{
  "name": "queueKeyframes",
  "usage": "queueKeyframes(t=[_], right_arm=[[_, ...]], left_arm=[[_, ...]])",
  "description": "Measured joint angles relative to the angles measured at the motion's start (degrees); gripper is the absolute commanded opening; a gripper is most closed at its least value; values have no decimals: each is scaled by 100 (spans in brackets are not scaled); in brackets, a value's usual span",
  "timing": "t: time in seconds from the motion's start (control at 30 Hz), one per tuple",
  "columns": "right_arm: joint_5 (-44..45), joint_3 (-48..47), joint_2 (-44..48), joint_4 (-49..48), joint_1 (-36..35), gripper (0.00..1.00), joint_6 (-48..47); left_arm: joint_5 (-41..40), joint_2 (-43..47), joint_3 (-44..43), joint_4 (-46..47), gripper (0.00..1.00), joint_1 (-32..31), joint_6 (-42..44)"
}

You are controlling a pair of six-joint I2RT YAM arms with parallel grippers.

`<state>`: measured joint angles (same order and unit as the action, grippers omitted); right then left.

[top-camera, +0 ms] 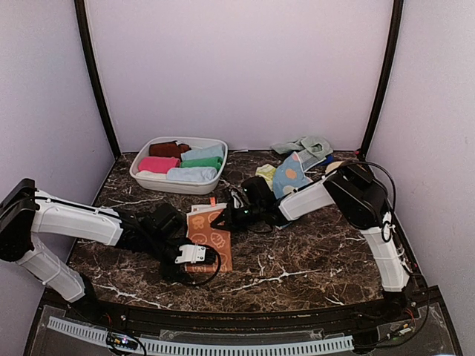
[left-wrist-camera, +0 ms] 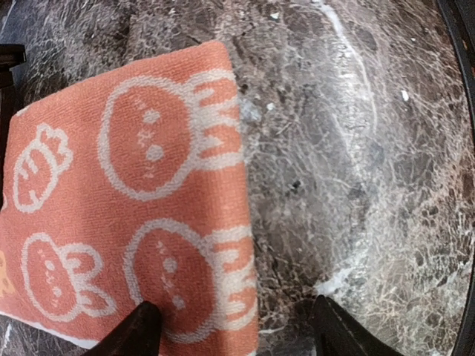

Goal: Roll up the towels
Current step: Pick up the towel from the center of the board, then roll the towel at the center of the board.

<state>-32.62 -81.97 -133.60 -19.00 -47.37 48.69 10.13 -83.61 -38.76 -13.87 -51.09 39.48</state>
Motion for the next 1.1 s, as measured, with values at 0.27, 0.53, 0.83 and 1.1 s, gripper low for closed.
queueKeyframes(t=[0.27,0.53,0.83,1.1], right_arm=[[422,507,334,-146,-55,6,50],[682,752,516,-186,-160,5,52],[955,1554,1215,-122,-184,39,-127],[2302,2889,3027,275,-743,60,-1923]], left_arm=[[295,111,-31,-249,58,-63,83],[184,-374,-192,-74,30,-68,146],[144,-382,-210,4,0,81,286],[933,-90,-400,-1130,0,564,363]])
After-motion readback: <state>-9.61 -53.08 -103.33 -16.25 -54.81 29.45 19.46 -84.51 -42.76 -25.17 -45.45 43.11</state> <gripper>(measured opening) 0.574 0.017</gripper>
